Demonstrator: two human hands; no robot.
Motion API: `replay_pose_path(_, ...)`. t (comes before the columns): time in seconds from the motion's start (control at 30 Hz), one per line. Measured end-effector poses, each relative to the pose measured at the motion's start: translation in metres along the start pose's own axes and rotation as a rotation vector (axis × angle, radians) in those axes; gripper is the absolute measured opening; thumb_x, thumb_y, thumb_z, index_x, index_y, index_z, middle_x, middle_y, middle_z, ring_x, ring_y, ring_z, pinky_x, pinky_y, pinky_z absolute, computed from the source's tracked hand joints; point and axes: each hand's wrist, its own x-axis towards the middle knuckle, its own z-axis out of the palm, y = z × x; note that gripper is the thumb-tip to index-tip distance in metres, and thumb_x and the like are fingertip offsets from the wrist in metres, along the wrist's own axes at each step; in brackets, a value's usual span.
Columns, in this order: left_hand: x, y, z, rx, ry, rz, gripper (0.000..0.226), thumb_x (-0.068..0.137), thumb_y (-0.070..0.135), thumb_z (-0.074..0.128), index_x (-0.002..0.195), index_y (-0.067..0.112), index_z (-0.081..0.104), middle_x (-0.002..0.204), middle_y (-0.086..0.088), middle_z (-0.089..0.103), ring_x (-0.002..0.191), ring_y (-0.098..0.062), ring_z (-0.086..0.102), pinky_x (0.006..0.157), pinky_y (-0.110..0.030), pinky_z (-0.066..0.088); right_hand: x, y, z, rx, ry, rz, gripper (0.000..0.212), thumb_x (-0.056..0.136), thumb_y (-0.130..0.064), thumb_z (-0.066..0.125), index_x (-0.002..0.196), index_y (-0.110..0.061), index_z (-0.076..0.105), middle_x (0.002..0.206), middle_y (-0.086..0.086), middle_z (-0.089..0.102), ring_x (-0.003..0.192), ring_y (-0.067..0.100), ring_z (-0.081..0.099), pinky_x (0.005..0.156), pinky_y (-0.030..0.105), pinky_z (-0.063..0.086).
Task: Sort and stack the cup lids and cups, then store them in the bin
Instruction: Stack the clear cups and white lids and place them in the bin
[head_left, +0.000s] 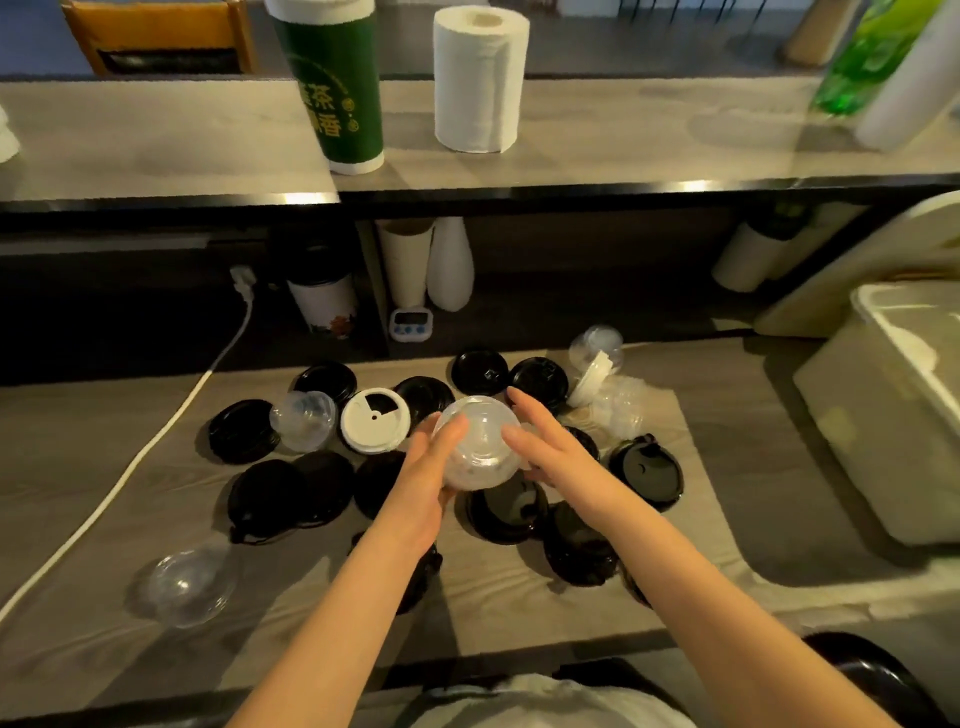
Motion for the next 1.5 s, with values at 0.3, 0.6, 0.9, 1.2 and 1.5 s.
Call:
replay_pose_path(0.3, 0.006, -0.009, 0.133, 0.181, -0.206, 0.033, 0.084, 0.062, 0.063, 0.067, 0.133, 0.023, 0.046, 0.125, -0.005, 0.059, 0.112, -0.022, 0.058, 0.087, -0.035, 0.050, -0.055, 0.004, -0.111, 0.114, 0.159, -0.100, 0.050, 0.079, -0.047, 0.052, 0.128, -0.034, 0.048, 0.121, -0.011, 0.059, 0.107, 0.005, 0.060, 0.081, 0.024, 0.054)
replay_pose_path(0.6, 0.026, -0.021, 0.322, 0.399, -0.270, 0.062, 0.053, 0.084, 0.055, 0.057, 0.124, 0.022, 0.050, 0.117, -0.002, 0.060, 0.105, -0.016, 0.059, 0.075, -0.027, 0.052, -0.121, 0.001, -0.281, 0.131, 0.393, -0.208, 0.044, 0.084, -0.044, 0.061, 0.125, -0.030, 0.053, 0.115, -0.012, 0.063, 0.100, 0.002, 0.064, 0.074, 0.017, 0.054)
replay_pose_path(0.9, 0.046, -0.043, 0.457, 0.543, -0.370, 0.183, 0.096, 0.055, 0.077, 0.063, 0.130, 0.018, 0.047, 0.122, -0.004, 0.059, 0.107, -0.019, 0.061, 0.091, -0.042, 0.053, -0.164, 0.013, -0.405, 0.153, 0.539, -0.244, 0.047, 0.077, -0.046, 0.055, 0.121, -0.028, 0.057, 0.112, -0.007, 0.065, 0.102, 0.010, 0.064, 0.084, 0.033, 0.056)
replay_pose_path(1.2, 0.067, -0.058, 0.536, 0.660, -0.351, 0.072, 0.074, 0.078, 0.062, 0.059, 0.136, 0.022, 0.037, 0.132, -0.002, 0.049, 0.115, -0.021, 0.054, 0.094, -0.040, 0.051, -0.177, 0.028, -0.472, 0.201, 0.692, -0.215, 0.045, 0.078, -0.042, 0.056, 0.119, -0.023, 0.057, 0.108, -0.001, 0.064, 0.100, 0.018, 0.063, 0.074, 0.031, 0.055)
replay_pose_path(1.5, 0.082, -0.079, 0.553, 0.698, -0.281, -0.011, 0.083, 0.074, 0.064, 0.062, 0.137, 0.017, 0.036, 0.131, -0.004, 0.048, 0.107, -0.021, 0.054, 0.083, -0.037, 0.055, -0.187, 0.053, -0.495, 0.195, 0.630, -0.068, 0.063, 0.087, -0.045, 0.057, 0.143, -0.035, 0.030, 0.135, -0.012, 0.043, 0.124, 0.010, 0.044, 0.098, 0.033, 0.040)
